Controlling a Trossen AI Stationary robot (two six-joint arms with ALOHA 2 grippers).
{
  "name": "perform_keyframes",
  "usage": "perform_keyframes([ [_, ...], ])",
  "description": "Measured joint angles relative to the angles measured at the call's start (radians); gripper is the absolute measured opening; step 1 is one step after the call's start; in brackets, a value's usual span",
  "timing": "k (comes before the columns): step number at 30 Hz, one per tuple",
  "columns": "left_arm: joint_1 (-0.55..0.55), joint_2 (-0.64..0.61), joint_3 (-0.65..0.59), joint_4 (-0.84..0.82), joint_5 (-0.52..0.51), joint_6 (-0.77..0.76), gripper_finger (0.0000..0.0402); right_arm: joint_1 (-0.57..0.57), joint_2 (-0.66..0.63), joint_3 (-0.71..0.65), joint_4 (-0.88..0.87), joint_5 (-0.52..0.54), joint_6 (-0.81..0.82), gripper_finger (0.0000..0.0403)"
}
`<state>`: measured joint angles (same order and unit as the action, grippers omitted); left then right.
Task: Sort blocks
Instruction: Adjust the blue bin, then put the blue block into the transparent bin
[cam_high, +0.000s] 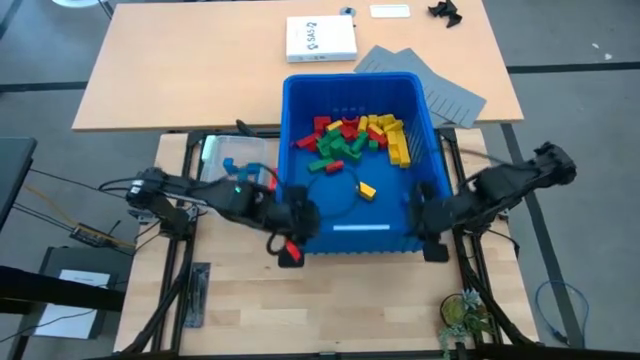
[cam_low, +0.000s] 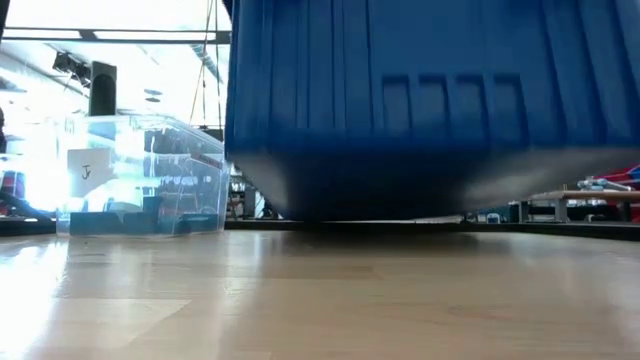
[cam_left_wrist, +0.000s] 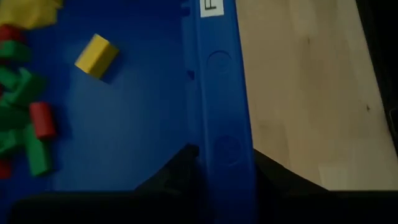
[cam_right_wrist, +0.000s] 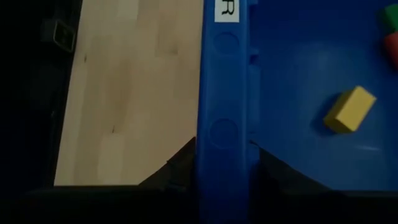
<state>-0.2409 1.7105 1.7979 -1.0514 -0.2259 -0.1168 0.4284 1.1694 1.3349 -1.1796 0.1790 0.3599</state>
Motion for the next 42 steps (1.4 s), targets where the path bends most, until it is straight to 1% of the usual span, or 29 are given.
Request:
perform_keyframes([
  [5, -0.023, 0.004, -0.122, 0.096, 0.003, -0.030, 0.0101, 0.045, -0.002, -0.149, 0.107, 0.020, 0.042, 0.0094],
  [7, -0.024, 0.007, -0.179, 0.148, -0.002, -0.029, 0.0103, 0.052, -0.003, -0.207, 0.137, 0.040, 0.023, 0.0098],
  [8, -0.022, 0.009, -0.203, 0.176, 0.000, -0.028, 0.0105, 0.051, -0.003, -0.245, 0.155, 0.019, 0.017, 0.0101],
  [10, -0.021, 0.014, -0.253, 0.203, 0.011, -0.018, 0.0112, 0.059, 0.006, -0.298, 0.228, 0.031, 0.033, 0.0106],
  [14, -0.019, 0.014, -0.293, 0.250, 0.040, -0.034, 0.0128, 0.063, -0.004, -0.361, 0.289, 0.023, 0.059, 0.0116],
  [17, -0.013, 0.021, -0.291, 0.253, 0.038, -0.034, 0.0143, 0.063, -0.002, -0.378, 0.318, 0.014, 0.107, 0.0135],
  [20, -0.011, 0.019, -0.266, 0.248, 0.041, -0.025, 0.0164, 0.054, 0.000, -0.357, 0.281, -0.027, 0.108, 0.0165],
  [22, -0.005, 0.019, -0.237, 0.239, 0.053, -0.017, 0.0182, 0.054, 0.004, -0.313, 0.239, -0.033, 0.088, 0.0188],
  [25, 0.001, 0.019, -0.149, 0.158, 0.086, 0.000, 0.0208, 0.053, -0.006, -0.212, 0.189, -0.049, 0.041, 0.0219],
  [27, 0.005, 0.016, -0.078, 0.090, 0.107, 0.020, 0.0220, 0.049, -0.004, -0.139, 0.122, -0.064, 0.024, 0.0233],
  [29, 0.007, 0.016, -0.001, -0.002, 0.082, 0.052, 0.0226, 0.044, -0.004, -0.064, 0.077, -0.064, -0.017, 0.0244],
  [31, 0.010, 0.016, 0.074, -0.075, -0.002, 0.089, 0.0228, 0.032, -0.008, -0.006, 0.038, -0.018, -0.070, 0.0250],
  [33, 0.024, 0.014, 0.140, -0.122, -0.100, 0.133, 0.0227, 0.010, -0.011, 0.035, 0.018, 0.070, -0.134, 0.0252],
  [35, 0.043, 0.006, 0.185, -0.152, -0.158, 0.174, 0.0223, -0.021, -0.018, 0.054, 0.025, 0.149, -0.203, 0.0253],
  [37, 0.079, -0.007, 0.207, -0.138, -0.169, 0.214, 0.0219, -0.069, -0.030, 0.055, 0.039, 0.191, -0.273, 0.0251],
  [42, 0.194, -0.033, 0.210, -0.147, -0.165, 0.266, 0.0212, -0.228, -0.030, 0.054, 0.049, 0.187, -0.407, 0.0244],
])
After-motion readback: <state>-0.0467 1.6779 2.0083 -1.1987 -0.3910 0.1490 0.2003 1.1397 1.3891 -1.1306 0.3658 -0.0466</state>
